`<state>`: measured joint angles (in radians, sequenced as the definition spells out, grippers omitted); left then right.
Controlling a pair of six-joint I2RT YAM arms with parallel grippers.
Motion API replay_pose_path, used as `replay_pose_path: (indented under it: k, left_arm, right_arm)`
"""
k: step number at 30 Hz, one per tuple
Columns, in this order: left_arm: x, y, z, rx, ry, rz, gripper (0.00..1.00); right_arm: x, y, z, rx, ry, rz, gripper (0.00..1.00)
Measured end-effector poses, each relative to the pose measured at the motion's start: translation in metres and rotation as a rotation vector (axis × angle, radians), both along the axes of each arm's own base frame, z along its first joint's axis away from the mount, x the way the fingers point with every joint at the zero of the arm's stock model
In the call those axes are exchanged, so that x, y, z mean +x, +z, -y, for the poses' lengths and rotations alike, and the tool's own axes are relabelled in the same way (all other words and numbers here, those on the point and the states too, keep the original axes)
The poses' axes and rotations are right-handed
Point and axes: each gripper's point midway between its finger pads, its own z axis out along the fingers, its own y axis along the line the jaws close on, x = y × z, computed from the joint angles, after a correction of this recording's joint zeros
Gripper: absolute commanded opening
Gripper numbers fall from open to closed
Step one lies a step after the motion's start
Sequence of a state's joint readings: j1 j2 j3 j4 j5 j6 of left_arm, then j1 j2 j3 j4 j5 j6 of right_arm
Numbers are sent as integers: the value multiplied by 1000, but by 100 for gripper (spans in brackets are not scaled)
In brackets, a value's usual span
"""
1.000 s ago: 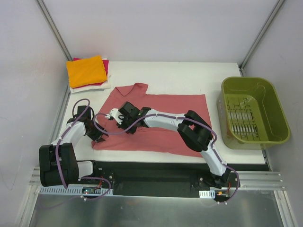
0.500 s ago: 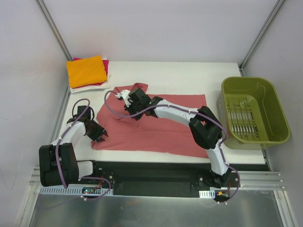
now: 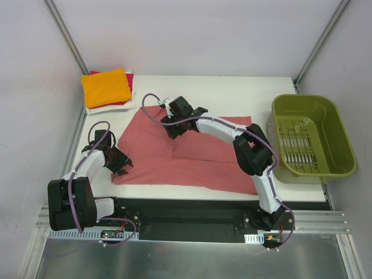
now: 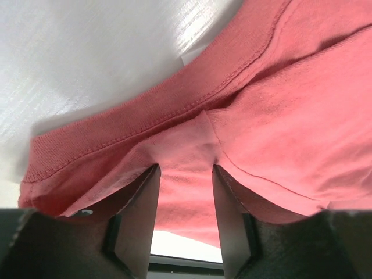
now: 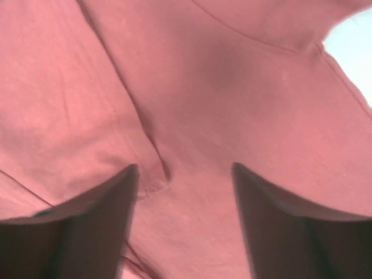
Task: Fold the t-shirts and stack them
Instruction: Fold the flattened tshirt in 1/3 of the way
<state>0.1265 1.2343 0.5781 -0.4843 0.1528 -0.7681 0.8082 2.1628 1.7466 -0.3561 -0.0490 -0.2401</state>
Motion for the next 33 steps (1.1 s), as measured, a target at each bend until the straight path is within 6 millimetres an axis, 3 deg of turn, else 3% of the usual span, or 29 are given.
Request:
replay_pose_path:
  k: [3,6,8,10,15,18,21,27,30,33]
  left_arm:
    - [1,3,0,2,-1,13,60]
    - [1,9,1,0,-4,37,79]
    - [3,16,4,-16,-10,63,84]
    - [6,25,8,-35,-17,101,99]
    - [24,57,19,-76,-49,203,99]
    - [36,75,38,-79,-130,244,99]
    - [49,80,60,-79,-209,242,99]
    - [57,44,64,-60,-223,109,99]
    - [49,27,60,-42,-216,59,99]
    - [28,9,54,-21,-206,2,99]
  right_arm:
    - [0,0,8,-23,-28,3,100]
    - [-9,6,26,-50,-65,7,100]
    - [-21,15,43,-55,-96,3,100]
    - [-37,28,60,-46,-124,2,100]
    - [-85,53,116,10,-236,6,99]
    - [-114,45,151,1,-301,-17,100]
    - [-135,27,177,-34,-370,-67,99]
    - [-154,-13,224,-119,-541,-160,100]
    - [-163,-27,243,-148,-613,-193,100]
    - [-175,-38,253,-173,-651,-230,100]
